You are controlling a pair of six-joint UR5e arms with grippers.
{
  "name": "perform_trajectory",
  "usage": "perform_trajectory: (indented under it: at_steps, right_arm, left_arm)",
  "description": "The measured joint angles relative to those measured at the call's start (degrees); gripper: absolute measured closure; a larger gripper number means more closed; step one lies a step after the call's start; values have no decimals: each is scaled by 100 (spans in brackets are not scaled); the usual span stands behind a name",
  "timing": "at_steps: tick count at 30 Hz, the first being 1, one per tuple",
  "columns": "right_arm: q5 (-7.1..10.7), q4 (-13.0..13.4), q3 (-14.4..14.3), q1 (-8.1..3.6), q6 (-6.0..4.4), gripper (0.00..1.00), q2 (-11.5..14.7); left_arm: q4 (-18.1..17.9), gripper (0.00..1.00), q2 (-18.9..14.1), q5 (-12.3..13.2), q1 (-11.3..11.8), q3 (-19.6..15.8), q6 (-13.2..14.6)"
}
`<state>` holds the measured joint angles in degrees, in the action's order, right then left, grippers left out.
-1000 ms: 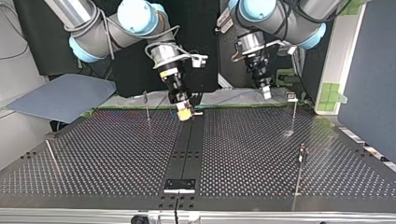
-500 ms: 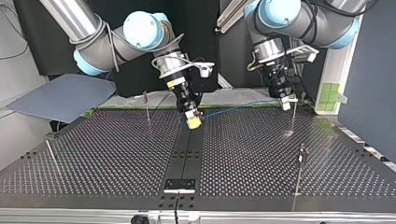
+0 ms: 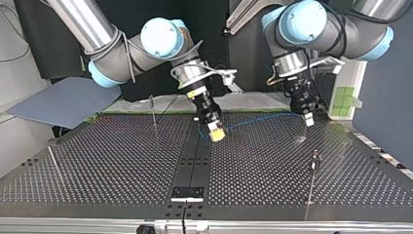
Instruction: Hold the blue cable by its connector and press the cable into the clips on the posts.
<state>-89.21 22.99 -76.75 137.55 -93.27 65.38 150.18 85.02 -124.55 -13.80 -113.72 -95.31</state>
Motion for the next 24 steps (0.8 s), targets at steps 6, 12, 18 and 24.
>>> perform_trajectory:
  at_steps: [6, 12, 18, 24]
  right_arm:
    - [-15, -87, 302, 70, -37, 100, -6]
    - [-24, -100, 485, 98, -113, 100, -17]
    - [-20, -104, 512, 103, -132, 100, -28]
    - [-19, -109, 514, 117, -140, 100, -37]
  left_arm:
    - [218, 100, 0, 5, 87, 205, -44]
    - [353, 100, 5, 57, 219, 492, -110]
    - [520, 100, 7, 159, 381, 774, -178]
    - [617, 100, 11, 358, 625, 950, -255]
